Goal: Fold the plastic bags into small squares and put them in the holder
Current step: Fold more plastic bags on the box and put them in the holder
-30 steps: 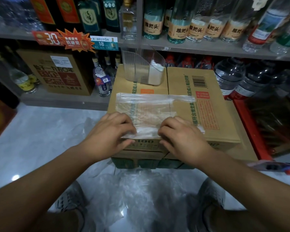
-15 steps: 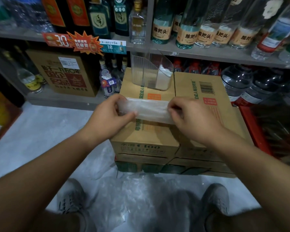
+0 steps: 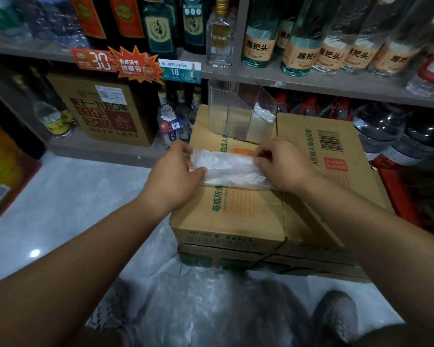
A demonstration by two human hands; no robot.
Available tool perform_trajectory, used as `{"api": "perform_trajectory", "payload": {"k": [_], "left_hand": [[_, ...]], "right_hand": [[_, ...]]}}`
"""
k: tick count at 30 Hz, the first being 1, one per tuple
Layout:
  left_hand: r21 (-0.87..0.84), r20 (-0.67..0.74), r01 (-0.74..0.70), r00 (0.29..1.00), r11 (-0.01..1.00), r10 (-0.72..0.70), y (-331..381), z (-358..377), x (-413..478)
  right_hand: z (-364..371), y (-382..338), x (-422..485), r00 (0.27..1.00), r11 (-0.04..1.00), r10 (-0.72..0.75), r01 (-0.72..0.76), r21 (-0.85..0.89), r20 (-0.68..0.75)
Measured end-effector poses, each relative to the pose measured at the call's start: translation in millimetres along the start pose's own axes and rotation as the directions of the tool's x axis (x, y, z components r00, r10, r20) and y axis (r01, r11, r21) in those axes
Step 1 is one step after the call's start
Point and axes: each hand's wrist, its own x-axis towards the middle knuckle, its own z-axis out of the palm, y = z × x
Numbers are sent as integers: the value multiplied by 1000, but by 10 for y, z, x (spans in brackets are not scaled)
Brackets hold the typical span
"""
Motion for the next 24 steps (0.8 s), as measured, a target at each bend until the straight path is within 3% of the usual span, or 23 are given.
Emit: {"api": "perform_trajectory", "payload": {"k": [5,7,9,12,17,22,24], "left_hand": [[187,36,-91,996,978,86,48,-12,-79],[330,-26,-279,952,902,304,73,-11,-145],[371,101,-469,878,802,467,81,5,-177],[406,363,-540,835,737,413,20,108,-169],[443,456,-520,832,730,316,-95,244,-184],[493,472,-524,832,694,293,-162,282,-193],[512,470,-525,834,680,290,-159,295,-195]], "right_hand": [[49,22,-67,1000,987,-11,6,161,29],[34,26,-119,998,982,-45,38,185,34],[23,26,-157,996,981,-72,62,184,49],[-10,14,-180,995,988,-80,72,139,53],[-58,-276,-438,982,975,-164,147,-166,-94],[147,-524,-851,935,951,-149,224,-211,323],[187,-427,-955,913,942,-141,243,-233,383]]}}
